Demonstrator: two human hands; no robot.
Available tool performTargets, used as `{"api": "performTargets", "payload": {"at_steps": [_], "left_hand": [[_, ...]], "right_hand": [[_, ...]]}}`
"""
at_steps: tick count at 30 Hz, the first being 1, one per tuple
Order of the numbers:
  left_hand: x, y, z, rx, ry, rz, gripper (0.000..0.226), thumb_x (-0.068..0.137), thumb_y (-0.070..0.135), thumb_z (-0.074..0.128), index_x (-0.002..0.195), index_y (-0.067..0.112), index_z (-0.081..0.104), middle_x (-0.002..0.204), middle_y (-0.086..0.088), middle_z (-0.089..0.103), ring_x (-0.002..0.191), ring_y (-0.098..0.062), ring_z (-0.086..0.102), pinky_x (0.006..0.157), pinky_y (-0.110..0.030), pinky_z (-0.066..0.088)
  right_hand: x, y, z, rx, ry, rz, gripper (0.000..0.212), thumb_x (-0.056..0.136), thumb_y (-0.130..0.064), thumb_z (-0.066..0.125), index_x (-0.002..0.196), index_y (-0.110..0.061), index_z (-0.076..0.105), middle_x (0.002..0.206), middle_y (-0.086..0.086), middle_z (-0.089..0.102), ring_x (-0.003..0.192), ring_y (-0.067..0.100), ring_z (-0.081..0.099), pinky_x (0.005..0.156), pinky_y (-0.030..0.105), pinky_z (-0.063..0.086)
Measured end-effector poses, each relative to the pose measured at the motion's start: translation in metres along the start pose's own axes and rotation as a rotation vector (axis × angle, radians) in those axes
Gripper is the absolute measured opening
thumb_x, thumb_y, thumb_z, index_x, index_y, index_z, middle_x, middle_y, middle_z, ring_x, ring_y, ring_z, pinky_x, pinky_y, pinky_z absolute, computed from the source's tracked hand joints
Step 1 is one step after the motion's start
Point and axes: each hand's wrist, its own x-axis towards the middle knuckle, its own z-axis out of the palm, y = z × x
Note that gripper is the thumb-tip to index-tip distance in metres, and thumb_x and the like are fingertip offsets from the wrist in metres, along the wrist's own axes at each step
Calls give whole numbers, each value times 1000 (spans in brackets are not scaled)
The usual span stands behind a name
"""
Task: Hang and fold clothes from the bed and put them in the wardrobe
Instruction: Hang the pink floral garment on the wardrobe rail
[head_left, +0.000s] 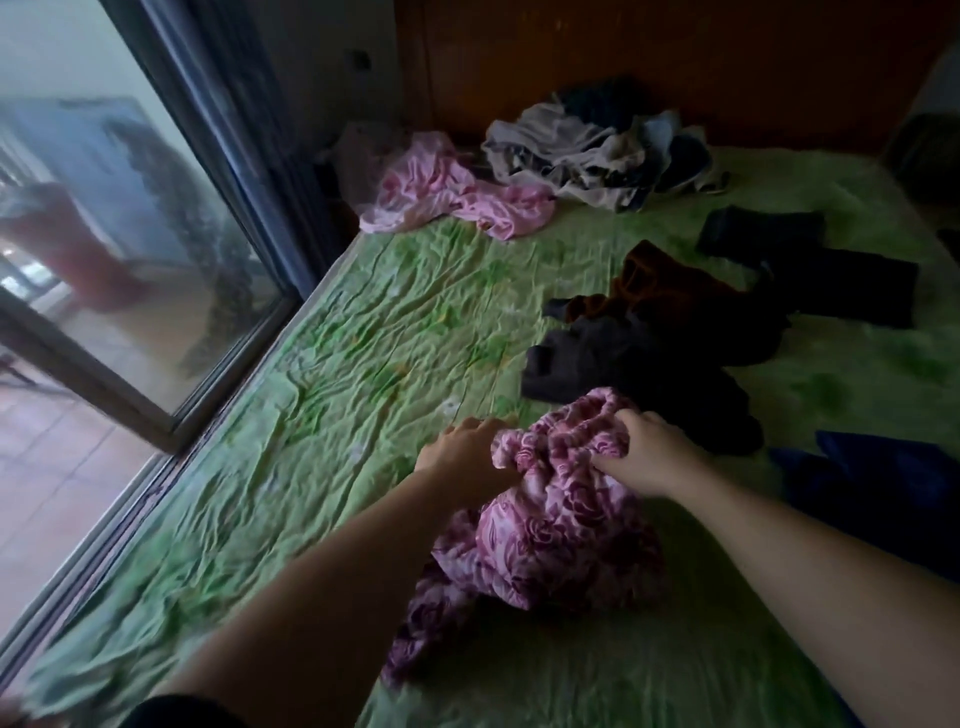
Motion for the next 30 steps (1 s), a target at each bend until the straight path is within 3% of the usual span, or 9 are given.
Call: {"api": "performTargets", "payload": {"at_steps": [5,9,11,14,16,20,26,28,30], "left_hand": [[33,-3,28,-42,-60,-45,69,81,47,59,143,34,31,141,-4,45,119,-28,53,90,-44,51],[59,-5,47,-53,-86,-38,65,83,42,58,143,34,32,138,-6,45,119,-28,53,89,-41,51],[69,-9,54,-60,-99,-50,65,84,42,58,143,35,32,138,-6,45,119,-28,52,87,-40,49],[82,-19,65,-105,-132,-64,67,85,43,59,144,30,31,139,-9,46,122,-30,50,94,-42,48],[87,-24,69,-171,-146,-102,66,86,43,57,145,24,32,138,-12,49,123,-32,51,97,-42,46],[93,-30,75,-352,-169,-263,55,94,48,45,134,10,44,124,-21,59,113,-36,57,89,-37,44],[103,-8,46,-997,-202,-513,59,92,56,48,126,11,61,120,-2,59,114,-17,54,103,-29,39],[105,-3,29,-1135,-246,-587,47,78,49,70,102,9,72,95,-5,70,86,-18,68,83,-31,55],[100,9,4,-1213,-332,-566,27,77,38,74,75,11,71,64,-6,68,51,-17,64,48,-24,53]], "right_hand": [[47,-5,36,-59,-23,-53,74,77,-67,52,133,-18,47,138,7,51,128,29,45,107,45,34],[75,-8,63,-7,-50,-80,41,78,-50,57,110,-24,55,119,4,62,113,30,57,89,39,45],[92,-10,76,-23,-72,-128,32,73,-43,56,101,-28,54,123,3,58,119,29,53,94,40,43],[116,-14,94,-199,-257,-166,76,76,-46,60,143,-21,34,158,0,21,146,22,14,115,53,14],[125,-18,100,-281,-318,-159,87,74,-49,62,147,-21,26,158,0,21,147,20,13,114,60,4],[120,-26,101,-249,-332,-233,34,71,-39,60,102,-28,55,121,0,62,122,27,53,108,50,31],[93,-52,76,-105,-164,-431,37,78,-37,57,115,-39,51,115,5,65,108,33,59,81,39,48],[84,-60,57,-71,-105,-443,37,78,-36,60,114,-32,53,114,8,65,108,34,59,81,39,49],[74,-62,36,-5,-69,-439,41,76,-36,63,115,-29,53,118,8,64,115,33,56,89,39,48]]}}
